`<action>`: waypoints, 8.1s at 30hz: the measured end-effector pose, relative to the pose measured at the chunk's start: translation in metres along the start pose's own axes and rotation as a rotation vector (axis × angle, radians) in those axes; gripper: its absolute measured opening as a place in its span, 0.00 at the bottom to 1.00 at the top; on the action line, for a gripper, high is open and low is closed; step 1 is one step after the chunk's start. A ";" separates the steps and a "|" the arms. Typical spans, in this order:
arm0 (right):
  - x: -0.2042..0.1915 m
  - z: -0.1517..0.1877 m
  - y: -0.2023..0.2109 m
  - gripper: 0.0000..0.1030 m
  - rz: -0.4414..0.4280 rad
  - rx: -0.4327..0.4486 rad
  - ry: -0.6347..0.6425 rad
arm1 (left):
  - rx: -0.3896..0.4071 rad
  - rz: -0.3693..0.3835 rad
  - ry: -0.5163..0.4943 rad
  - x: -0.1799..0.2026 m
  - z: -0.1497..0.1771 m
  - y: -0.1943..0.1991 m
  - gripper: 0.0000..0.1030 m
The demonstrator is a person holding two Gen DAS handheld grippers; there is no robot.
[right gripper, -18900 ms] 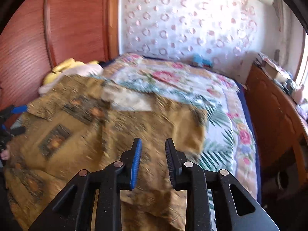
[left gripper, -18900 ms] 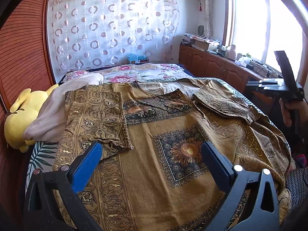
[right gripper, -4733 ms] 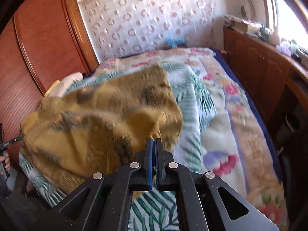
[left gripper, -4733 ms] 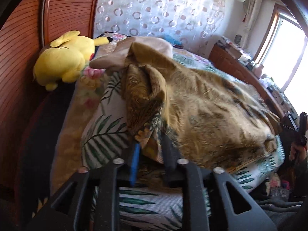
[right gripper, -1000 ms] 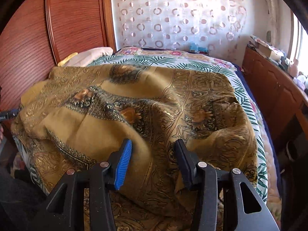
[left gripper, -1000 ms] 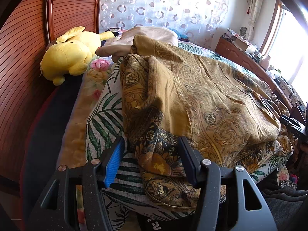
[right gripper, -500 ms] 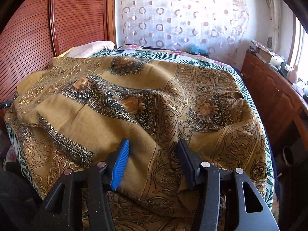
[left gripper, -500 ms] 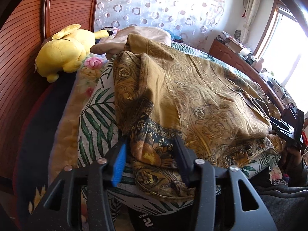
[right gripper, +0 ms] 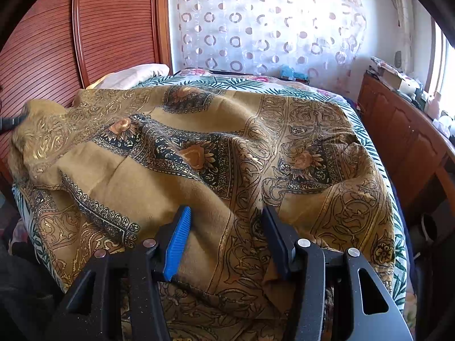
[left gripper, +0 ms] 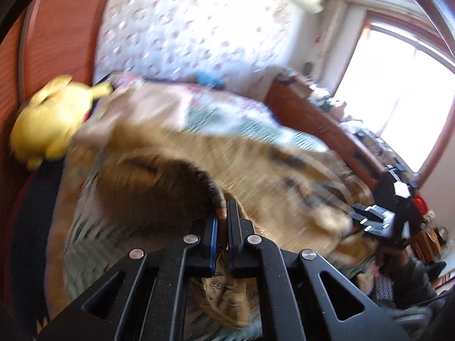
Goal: Fold small clothes
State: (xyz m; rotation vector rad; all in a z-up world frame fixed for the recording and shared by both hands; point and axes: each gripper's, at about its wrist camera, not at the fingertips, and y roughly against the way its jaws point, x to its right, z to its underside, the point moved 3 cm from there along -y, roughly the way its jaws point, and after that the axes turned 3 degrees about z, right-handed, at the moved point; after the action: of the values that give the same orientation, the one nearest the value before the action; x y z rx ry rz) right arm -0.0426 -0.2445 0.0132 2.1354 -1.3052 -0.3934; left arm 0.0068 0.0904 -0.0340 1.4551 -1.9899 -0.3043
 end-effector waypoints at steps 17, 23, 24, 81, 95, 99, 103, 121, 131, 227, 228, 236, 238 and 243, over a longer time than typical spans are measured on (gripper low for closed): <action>0.024 0.006 0.052 0.52 -0.035 0.060 -0.093 | -0.072 0.323 -0.313 0.191 -0.072 -0.094 0.06; 0.024 0.005 0.064 0.52 -0.044 0.080 -0.105 | -0.104 0.278 -0.333 0.184 -0.062 -0.098 0.44; 0.022 0.004 0.063 0.52 -0.046 0.080 -0.105 | -0.105 0.271 -0.335 0.185 -0.062 -0.099 0.47; 0.017 -0.059 0.042 0.47 0.009 0.052 0.008 | -0.005 -0.013 -0.177 0.064 -0.021 -0.053 0.78; -0.095 -0.099 -0.104 0.47 -0.214 -0.105 0.248 | -0.027 -0.009 -0.181 0.067 -0.014 -0.057 0.78; -0.097 -0.101 -0.132 0.47 -0.178 -0.143 0.281 | -0.034 -0.008 -0.176 0.067 -0.011 -0.060 0.78; -0.077 -0.111 -0.135 0.04 -0.204 -0.130 0.233 | -0.044 -0.004 -0.172 0.066 -0.009 -0.062 0.78; 0.139 -0.170 -0.182 0.12 0.268 -0.169 -0.044 | -0.117 0.049 -0.217 0.094 -0.033 -0.126 0.78; 0.142 -0.152 -0.244 0.59 0.138 -0.175 -0.101 | -0.190 -0.014 -0.256 0.098 -0.062 -0.203 0.78; 0.053 -0.023 0.010 0.28 -0.099 0.000 0.044 | -0.210 -0.075 -0.214 0.055 0.045 -0.082 0.75; 0.051 -0.022 0.008 0.28 -0.098 0.000 0.046 | -0.213 -0.075 -0.216 0.056 0.046 -0.082 0.75; 0.038 -0.019 -0.010 0.55 -0.130 0.007 0.051 | -0.239 -0.059 -0.206 0.059 0.059 -0.079 0.75; 0.033 -0.018 -0.014 0.56 -0.139 0.002 0.057 | -0.258 -0.036 -0.202 0.061 0.066 -0.077 0.73; 0.017 -0.013 -0.014 0.56 -0.150 -0.005 0.098 | -0.311 0.041 -0.179 0.067 0.086 -0.072 0.53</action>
State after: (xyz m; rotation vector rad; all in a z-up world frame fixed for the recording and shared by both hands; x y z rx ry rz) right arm -0.0174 -0.2504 0.0152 2.2265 -1.0928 -0.3477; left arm -0.0032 -0.0128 -0.1137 1.2236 -2.0002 -0.7145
